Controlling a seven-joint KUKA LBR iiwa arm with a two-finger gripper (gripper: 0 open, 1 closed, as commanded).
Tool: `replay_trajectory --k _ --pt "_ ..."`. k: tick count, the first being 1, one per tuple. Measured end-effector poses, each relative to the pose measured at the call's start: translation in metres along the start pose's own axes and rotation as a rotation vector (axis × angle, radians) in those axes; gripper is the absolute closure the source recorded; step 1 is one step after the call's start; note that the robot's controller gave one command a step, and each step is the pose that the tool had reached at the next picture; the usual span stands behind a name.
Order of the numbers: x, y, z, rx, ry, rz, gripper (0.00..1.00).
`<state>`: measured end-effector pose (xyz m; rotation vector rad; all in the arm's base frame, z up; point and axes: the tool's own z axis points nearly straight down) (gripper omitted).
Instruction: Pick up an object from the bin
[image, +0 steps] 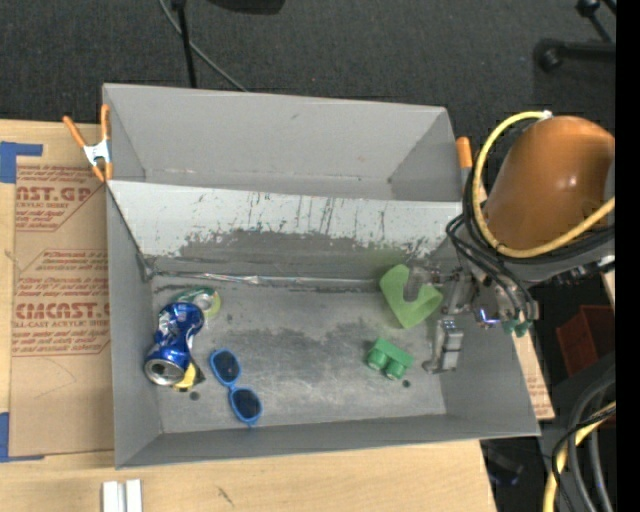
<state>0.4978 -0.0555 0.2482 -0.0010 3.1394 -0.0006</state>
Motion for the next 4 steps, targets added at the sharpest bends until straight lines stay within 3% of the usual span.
replay_trajectory --k 1,2,3,4 --pt "0.002 -0.039 0.181 -0.001 0.001 0.064 0.0" --pt "0.015 -0.041 0.148 -0.001 0.001 0.14 0.0" --pt "0.011 -0.046 0.149 -0.001 0.002 0.212 0.0" --pt "0.018 -0.039 0.179 -0.001 0.001 0.39 0.0"
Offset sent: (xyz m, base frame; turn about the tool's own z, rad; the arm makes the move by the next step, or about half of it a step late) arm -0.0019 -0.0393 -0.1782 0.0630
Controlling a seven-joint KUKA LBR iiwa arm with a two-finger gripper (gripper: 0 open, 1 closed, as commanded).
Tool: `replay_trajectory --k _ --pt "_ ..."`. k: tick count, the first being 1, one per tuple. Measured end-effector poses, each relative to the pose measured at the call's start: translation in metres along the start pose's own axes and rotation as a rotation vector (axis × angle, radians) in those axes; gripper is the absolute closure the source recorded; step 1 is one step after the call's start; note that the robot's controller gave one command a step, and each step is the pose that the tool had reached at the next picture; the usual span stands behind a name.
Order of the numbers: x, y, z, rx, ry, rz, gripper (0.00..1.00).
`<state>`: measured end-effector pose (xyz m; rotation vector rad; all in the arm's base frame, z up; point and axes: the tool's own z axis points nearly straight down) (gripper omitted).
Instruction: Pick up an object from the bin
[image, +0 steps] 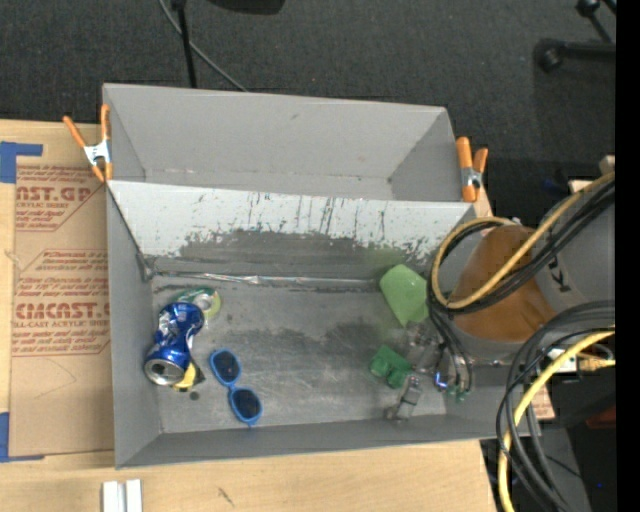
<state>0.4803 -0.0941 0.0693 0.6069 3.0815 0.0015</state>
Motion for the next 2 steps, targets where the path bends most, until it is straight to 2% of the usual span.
replay_trajectory --k 1,2 --pt "-0.0002 0.0005 0.0002 0.0 -0.001 0.0 0.0" --pt "0.0001 0.0002 0.0002 0.0 0.0 0.0 1.0"
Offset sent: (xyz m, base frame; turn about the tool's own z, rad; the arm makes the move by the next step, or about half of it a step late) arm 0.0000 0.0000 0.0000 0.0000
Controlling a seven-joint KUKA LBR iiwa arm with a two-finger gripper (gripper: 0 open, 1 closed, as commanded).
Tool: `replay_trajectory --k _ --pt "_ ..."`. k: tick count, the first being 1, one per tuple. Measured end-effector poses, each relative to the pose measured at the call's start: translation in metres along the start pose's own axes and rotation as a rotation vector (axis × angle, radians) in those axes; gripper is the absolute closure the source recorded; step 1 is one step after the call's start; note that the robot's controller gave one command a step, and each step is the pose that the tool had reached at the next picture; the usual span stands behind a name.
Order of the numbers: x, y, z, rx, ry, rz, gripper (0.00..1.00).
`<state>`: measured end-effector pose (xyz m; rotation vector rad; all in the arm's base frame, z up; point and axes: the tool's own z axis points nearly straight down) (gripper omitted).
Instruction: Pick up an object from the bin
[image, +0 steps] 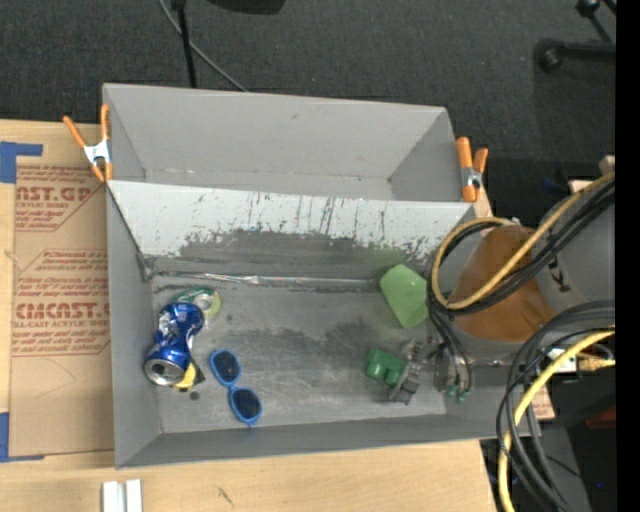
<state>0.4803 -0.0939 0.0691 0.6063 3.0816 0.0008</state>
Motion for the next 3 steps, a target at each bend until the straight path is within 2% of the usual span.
replay_trajectory --k 2,3 --pt "0.001 0.001 -0.008 0.0 0.001 0.0 1.0" --pt "-0.001 0.001 -0.085 -0.001 -0.007 -0.001 1.0"
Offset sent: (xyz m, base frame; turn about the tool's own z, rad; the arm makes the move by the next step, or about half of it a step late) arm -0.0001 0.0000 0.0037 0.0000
